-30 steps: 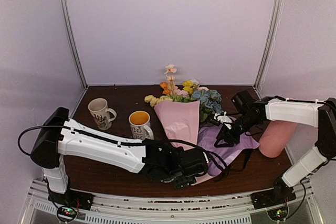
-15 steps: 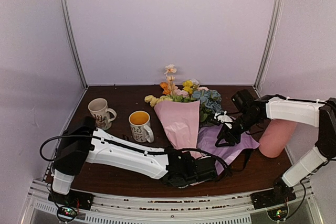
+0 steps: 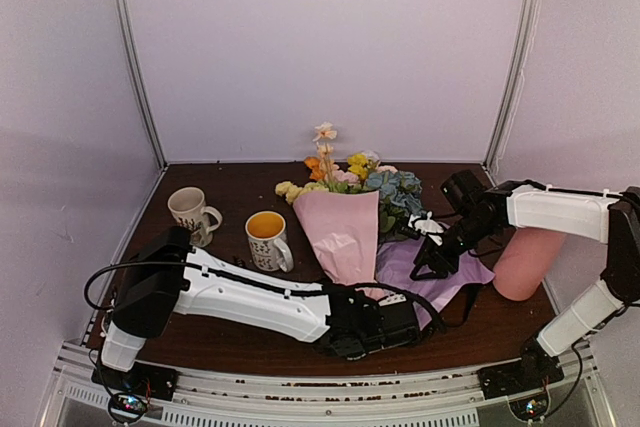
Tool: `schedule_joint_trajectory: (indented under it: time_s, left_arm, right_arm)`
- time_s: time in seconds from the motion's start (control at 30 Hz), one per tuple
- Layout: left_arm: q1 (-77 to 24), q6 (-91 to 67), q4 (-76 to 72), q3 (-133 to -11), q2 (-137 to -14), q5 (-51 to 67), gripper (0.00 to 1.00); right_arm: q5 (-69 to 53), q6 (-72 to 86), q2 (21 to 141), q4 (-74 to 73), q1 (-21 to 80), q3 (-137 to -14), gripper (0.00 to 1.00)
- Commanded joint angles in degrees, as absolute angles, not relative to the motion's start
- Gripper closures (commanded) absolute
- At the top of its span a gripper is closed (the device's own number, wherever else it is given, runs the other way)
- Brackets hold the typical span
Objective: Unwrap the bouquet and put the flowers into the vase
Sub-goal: Unfold the two-thirds folded wrapping paper from the folded wrapping paper.
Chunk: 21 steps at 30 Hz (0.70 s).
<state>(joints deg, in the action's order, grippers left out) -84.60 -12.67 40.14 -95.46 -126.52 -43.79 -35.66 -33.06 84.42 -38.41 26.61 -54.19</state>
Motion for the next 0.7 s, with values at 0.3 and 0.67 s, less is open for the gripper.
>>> schedule_joint_trajectory:
  time_s: [0.3,0.67]
  left_arm:
    - [-84.51,-34.31,58.21,-91.63,-115.31,-47.57,0.96]
    - [-84.55,-45.18,62.58,-84.24,-113.86,-41.56,0.51]
  right_arm:
    - [-34.67,-33.71,83.58,-39.29,26.72,-55.45,0.54]
    - [-34.79,-33.84,83.5,-39.55,26.72,-55.55,0.54]
